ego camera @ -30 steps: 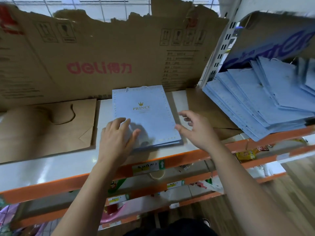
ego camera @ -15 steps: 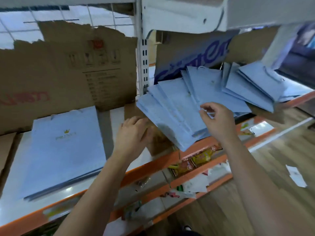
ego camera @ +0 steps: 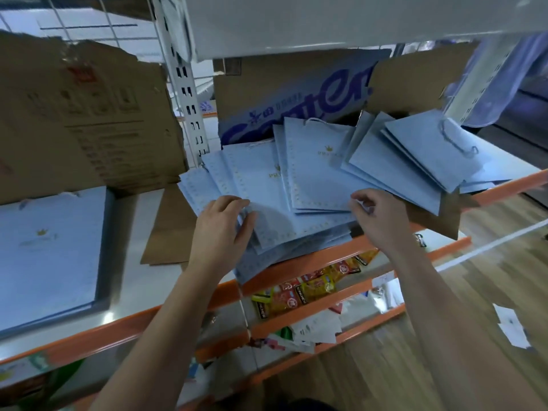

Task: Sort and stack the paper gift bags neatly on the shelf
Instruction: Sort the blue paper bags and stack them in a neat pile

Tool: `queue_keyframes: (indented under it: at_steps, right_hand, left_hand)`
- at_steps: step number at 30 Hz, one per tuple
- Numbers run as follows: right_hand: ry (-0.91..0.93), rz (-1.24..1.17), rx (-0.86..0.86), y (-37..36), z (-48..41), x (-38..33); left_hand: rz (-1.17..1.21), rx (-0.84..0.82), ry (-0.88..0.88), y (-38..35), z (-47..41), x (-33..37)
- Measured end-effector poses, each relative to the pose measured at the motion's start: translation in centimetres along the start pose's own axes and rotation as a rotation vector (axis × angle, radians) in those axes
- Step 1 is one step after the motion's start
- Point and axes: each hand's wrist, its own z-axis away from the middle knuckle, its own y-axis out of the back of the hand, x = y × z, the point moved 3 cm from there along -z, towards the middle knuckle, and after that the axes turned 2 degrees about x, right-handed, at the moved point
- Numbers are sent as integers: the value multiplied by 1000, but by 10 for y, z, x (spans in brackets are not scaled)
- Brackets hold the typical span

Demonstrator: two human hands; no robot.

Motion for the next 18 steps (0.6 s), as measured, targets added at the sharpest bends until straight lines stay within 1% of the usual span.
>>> queue_keyframes:
  at_steps: [4, 7, 10, 14, 18]
  right_hand:
    - [-10, -35, -1, 2, -7, 0]
    - [-11, -46, 24, 5, -12, 4]
    - [-10, -3, 114, 15, -18, 10]
    - [23, 97, 191, 30, -34, 18]
    - [-24, 87, 262, 52, -44, 44]
  left_hand:
    - [-25, -9, -1, -1, -11, 0]
    - [8, -3, -32, -8, -28, 2]
    - [61, -6, -77, -17, -48, 14]
    - [47, -19, -128, -34, -68, 39]
    - [49, -39, -173, -59, -84, 75]
